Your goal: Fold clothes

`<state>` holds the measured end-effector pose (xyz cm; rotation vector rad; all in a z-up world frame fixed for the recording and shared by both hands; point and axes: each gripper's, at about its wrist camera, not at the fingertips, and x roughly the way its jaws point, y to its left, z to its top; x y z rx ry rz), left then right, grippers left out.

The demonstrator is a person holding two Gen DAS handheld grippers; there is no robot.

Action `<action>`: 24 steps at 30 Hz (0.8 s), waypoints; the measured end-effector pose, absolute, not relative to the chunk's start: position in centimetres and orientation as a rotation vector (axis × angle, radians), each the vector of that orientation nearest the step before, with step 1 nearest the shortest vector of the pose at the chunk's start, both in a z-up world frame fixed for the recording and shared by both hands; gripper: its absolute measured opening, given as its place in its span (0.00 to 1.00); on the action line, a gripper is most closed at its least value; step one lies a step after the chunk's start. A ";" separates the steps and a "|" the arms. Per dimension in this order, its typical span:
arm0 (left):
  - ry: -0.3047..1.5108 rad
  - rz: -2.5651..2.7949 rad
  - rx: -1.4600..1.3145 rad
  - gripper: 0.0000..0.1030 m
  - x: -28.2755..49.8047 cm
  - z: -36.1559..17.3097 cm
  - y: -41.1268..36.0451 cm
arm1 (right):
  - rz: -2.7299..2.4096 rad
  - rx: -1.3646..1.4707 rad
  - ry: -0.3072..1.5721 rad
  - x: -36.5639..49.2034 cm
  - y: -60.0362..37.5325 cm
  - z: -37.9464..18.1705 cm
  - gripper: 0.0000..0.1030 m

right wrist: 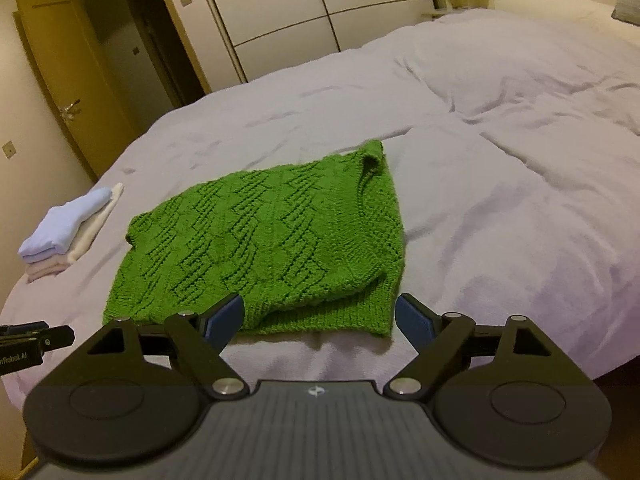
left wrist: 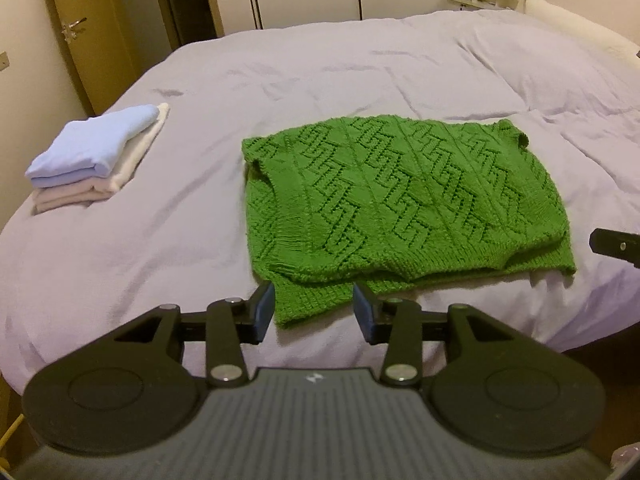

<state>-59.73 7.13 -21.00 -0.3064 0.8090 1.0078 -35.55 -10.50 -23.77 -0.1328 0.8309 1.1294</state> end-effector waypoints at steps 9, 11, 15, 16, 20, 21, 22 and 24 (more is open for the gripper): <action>0.841 0.995 -0.349 0.38 -59.5 -22.8 9.2 | 1.093 -0.178 0.863 -35.0 -9.1 -24.9 0.83; 0.848 0.997 -0.362 0.38 -59.5 -23.2 9.8 | 1.092 -0.191 0.871 -34.9 -8.6 -25.3 0.83; 0.858 0.994 -0.393 0.38 -59.6 -24.1 10.8 | 1.085 -0.220 0.891 -34.7 -7.6 -26.0 0.83; 0.859 0.993 -0.402 0.39 -59.6 -24.3 11.0 | 1.083 -0.227 0.895 -34.7 -7.3 -26.2 0.84; 0.857 0.985 -0.436 0.39 -60.0 -25.0 12.0 | 1.069 -0.238 0.912 -34.1 -6.7 -27.1 0.84; 0.857 0.983 -0.441 0.39 -60.0 -25.2 12.2 | 1.068 -0.230 0.915 -33.9 -6.6 -27.3 0.84; 0.858 0.981 -0.447 0.39 -60.1 -25.3 12.4 | 1.067 -0.218 0.918 -33.6 -6.6 -27.6 0.84; 0.855 0.975 -0.451 0.39 -60.0 -25.4 12.9 | 1.069 -0.159 0.933 -32.6 -6.8 -28.1 0.84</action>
